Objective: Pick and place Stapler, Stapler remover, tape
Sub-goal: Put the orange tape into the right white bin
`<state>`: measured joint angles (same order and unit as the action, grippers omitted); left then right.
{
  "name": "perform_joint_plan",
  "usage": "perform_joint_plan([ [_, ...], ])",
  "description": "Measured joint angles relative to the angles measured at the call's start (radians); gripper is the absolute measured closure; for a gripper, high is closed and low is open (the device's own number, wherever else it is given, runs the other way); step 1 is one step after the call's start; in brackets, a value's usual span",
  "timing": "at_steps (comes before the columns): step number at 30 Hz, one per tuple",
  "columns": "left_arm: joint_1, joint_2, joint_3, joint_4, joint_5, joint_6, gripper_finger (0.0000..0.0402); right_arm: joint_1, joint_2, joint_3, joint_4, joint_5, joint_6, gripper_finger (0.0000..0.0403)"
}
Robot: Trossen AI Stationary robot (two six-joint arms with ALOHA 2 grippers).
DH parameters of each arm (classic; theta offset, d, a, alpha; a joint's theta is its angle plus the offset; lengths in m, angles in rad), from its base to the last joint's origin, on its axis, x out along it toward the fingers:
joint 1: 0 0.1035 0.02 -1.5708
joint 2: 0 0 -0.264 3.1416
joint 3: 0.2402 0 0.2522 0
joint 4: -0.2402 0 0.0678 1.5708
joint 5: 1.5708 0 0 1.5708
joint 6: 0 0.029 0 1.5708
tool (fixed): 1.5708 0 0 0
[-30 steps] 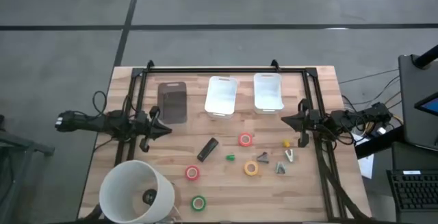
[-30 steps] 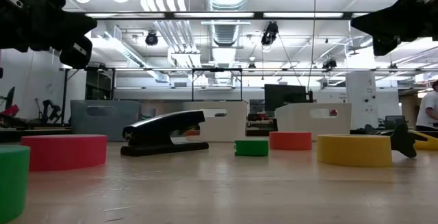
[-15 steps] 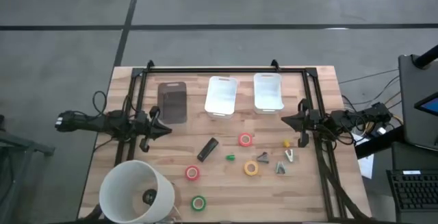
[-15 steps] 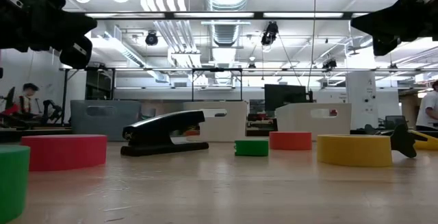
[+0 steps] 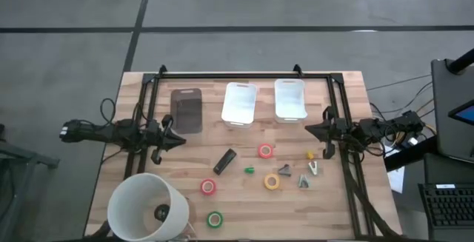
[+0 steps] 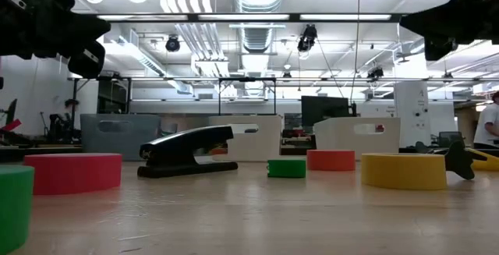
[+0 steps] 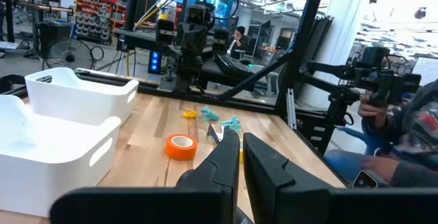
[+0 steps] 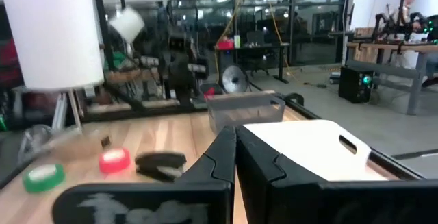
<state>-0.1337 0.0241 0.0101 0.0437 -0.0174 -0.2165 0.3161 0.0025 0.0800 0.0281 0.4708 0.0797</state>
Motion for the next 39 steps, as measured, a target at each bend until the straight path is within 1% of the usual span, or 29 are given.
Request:
perform_joint_plan([
  [2,0.000,0.000,0.000,0.000,0.000,0.000,0.0378,0.000,0.000,0.000,0.054,0.000,0.048,0.0394],
  [4,0.000,0.000,0.000,0.000,0.000,0.000,0.0377,0.000,0.004,0.000,0.107,0.001,0.055,0.0394],
  [6,0.000,0.000,0.000,0.000,0.000,0.000,0.0376,0.000,0.004,0.000,0.129,0.001,0.047,0.0394],
  [10,0.000,0.000,0.000,0.000,0.000,0.000,0.0378,0.000,0.027,0.000,0.185,0.017,0.102,0.0394],
  [11,0.000,0.000,0.000,0.000,0.000,0.000,0.0378,0.000,0.036,0.000,0.209,0.011,0.117,0.0394],
  [15,0.000,0.000,0.000,0.000,0.000,0.000,0.0376,0.000,0.124,0.001,0.268,-0.083,0.153,0.0394],
  [18,0.000,0.000,0.000,0.000,0.000,0.000,0.0376,0.000,0.249,0.001,0.320,-0.084,0.176,0.0394],
  [21,0.000,0.000,0.000,0.000,0.000,0.000,0.0378,0.000,0.400,0.000,0.377,-0.073,0.179,0.0392],
  [24,0.000,0.000,0.000,0.000,0.000,0.000,0.0378,0.000,0.555,0.019,0.424,-0.056,0.186,0.0379],
  [28,0.000,0.000,0.000,0.000,0.000,0.000,0.0376,0.000,0.758,0.110,0.424,-0.069,0.201,0.0341],
  [32,0.000,0.000,0.000,0.000,0.000,0.000,0.0378,0.000,0.953,0.225,0.406,-0.088,0.151,0.0288],
  [35,0.000,0.000,0.000,-0.001,0.000,0.000,0.0377,0.000,1.090,0.306,0.358,-0.087,0.121,0.0251],
  [39,0.000,0.000,0.000,-0.001,0.000,0.000,0.0377,0.000,1.254,0.409,0.294,-0.088,0.088,0.0222],
])
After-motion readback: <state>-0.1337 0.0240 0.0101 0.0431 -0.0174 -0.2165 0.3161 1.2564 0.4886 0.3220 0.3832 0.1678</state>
